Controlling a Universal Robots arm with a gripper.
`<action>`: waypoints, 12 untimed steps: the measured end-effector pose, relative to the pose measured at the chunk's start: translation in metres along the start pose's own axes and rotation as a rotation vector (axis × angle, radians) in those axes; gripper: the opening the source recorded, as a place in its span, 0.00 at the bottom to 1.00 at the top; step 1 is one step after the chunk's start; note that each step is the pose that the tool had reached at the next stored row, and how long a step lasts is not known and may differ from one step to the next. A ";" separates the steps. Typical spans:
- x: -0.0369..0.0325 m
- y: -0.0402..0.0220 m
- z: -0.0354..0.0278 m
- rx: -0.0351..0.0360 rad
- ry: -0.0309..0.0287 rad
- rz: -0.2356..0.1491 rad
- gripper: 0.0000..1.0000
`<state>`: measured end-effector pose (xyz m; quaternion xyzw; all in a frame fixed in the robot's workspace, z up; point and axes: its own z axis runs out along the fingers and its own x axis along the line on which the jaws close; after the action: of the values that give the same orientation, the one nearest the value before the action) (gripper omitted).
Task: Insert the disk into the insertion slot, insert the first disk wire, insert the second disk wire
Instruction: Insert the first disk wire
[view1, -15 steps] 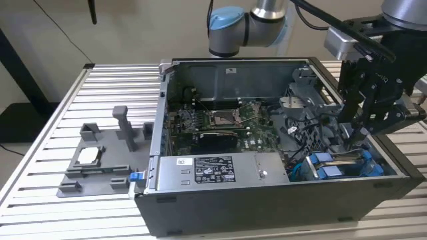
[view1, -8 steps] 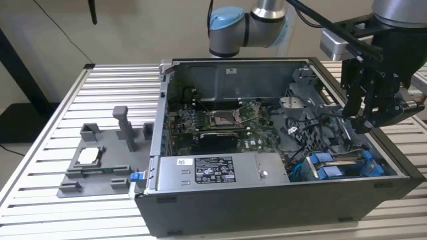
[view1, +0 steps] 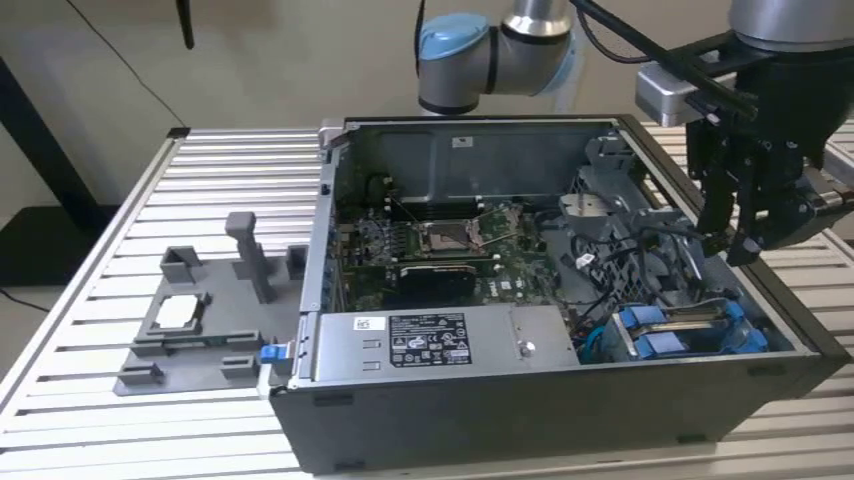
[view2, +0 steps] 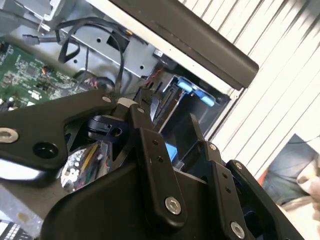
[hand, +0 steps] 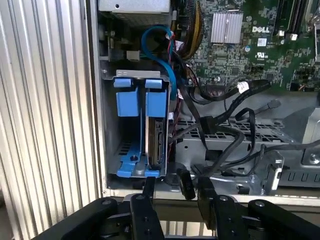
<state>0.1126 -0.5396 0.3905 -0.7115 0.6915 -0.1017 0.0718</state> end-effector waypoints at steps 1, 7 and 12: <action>-0.0017 0.0003 -0.0001 -0.0004 0.0159 -0.004 0.47; -0.0142 0.0023 0.0018 -0.0012 0.0524 -0.014 0.47; -0.0164 0.0029 0.0030 -0.0013 0.0552 -0.014 0.47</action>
<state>0.1102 -0.5234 0.3862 -0.7135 0.6882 -0.1213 0.0515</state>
